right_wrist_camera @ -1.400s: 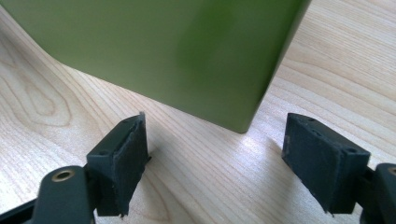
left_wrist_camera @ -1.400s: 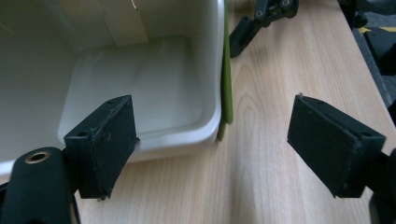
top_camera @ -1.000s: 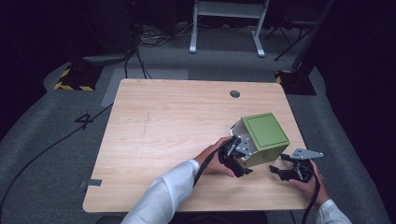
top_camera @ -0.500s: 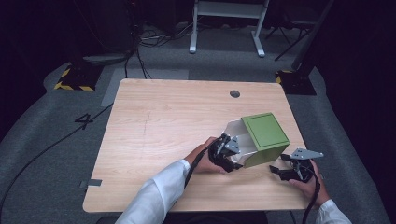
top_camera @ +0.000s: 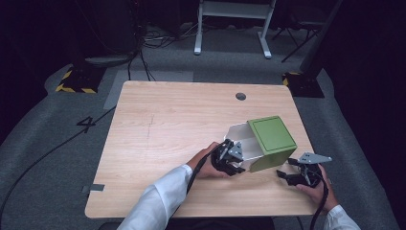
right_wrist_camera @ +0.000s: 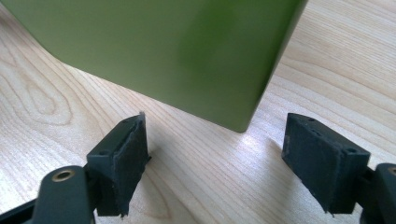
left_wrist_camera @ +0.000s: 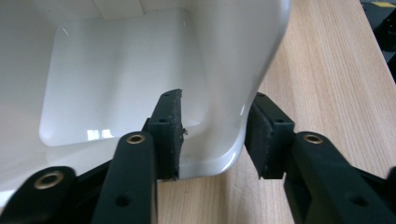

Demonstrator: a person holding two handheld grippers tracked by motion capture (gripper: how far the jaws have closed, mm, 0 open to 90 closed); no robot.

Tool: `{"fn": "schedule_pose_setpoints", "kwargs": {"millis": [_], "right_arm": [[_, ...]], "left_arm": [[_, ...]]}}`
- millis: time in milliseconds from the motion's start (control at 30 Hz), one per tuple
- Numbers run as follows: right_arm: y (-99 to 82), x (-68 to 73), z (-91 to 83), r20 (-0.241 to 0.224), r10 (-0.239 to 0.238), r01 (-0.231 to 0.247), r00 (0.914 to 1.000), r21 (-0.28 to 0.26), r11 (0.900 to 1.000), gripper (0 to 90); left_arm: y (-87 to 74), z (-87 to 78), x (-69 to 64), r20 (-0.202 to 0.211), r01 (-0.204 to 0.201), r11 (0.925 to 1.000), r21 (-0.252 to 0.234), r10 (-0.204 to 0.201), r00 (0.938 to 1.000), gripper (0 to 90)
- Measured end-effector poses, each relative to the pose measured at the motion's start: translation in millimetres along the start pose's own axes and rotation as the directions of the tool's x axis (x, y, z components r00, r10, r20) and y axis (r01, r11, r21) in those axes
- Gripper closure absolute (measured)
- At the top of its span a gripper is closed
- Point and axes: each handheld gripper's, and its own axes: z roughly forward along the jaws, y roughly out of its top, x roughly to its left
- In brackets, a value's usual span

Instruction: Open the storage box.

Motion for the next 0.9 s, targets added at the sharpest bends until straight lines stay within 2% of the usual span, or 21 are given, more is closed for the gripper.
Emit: {"fn": "schedule_pose_setpoints", "kwargs": {"millis": [200,333,900], "right_arm": [[0.0,0.0,0.0,0.0,0.0,0.0,1.0,0.0,1.0,22.4],[0.0,0.0,0.0,0.0,0.0,0.0,1.0,0.0,1.0,22.3],[0.0,0.0,0.0,0.0,0.0,0.0,1.0,0.0,1.0,22.4]], "left_arm": [[-7.2,-4.6,-0.1,-0.006,0.008,0.9999,-0.008,-0.008,0.9999,70.4],[-10.7,-8.8,-3.9,-0.007,-0.001,1.0,-0.006,0.001,1.0,76.2],[-21.5,-19.4,-9.6,0.001,0.004,0.9999,-0.014,-0.004,1.0,80.6]]}}
